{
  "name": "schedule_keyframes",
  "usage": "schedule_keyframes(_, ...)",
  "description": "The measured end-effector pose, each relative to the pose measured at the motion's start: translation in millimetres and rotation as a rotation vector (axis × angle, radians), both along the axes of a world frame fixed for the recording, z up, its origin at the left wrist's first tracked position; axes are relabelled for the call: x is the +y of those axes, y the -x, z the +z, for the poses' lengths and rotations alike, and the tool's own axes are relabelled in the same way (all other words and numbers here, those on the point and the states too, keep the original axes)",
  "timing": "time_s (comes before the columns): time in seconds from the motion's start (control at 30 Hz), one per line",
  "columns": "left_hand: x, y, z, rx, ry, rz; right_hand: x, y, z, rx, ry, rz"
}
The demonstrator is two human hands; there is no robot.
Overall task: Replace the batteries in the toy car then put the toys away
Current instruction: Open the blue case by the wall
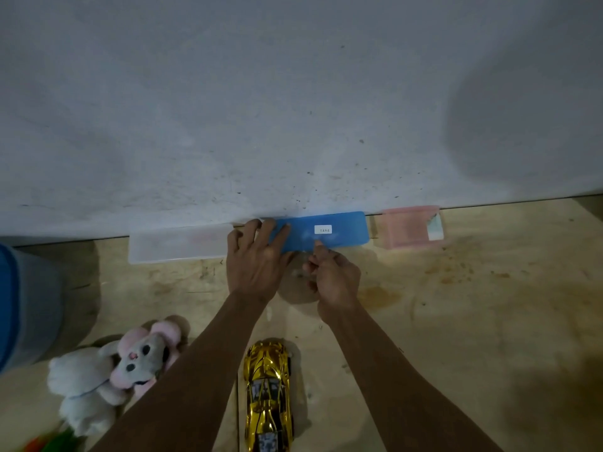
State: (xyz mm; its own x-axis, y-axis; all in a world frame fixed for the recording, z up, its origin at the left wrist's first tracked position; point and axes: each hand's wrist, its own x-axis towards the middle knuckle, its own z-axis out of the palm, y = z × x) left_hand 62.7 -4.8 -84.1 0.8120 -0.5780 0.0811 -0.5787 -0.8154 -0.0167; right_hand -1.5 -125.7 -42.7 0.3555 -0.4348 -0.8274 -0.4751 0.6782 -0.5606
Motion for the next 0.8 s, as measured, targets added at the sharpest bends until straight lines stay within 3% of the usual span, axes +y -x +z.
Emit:
schedule_keyframes(0.43,-8,-1,17,0.115,0.006,0.061,-2,-15,25,0.083,0.031,-0.033)
schedule_keyframes(0.57,-7,5,24,0.088,0.026,0.092,-9,-23,34,-0.008,0.037,0.006)
schedule_keyframes(0.8,11,27,31,0.009,0.074,0.062,-15,-19,40,0.015,0.013,0.137)
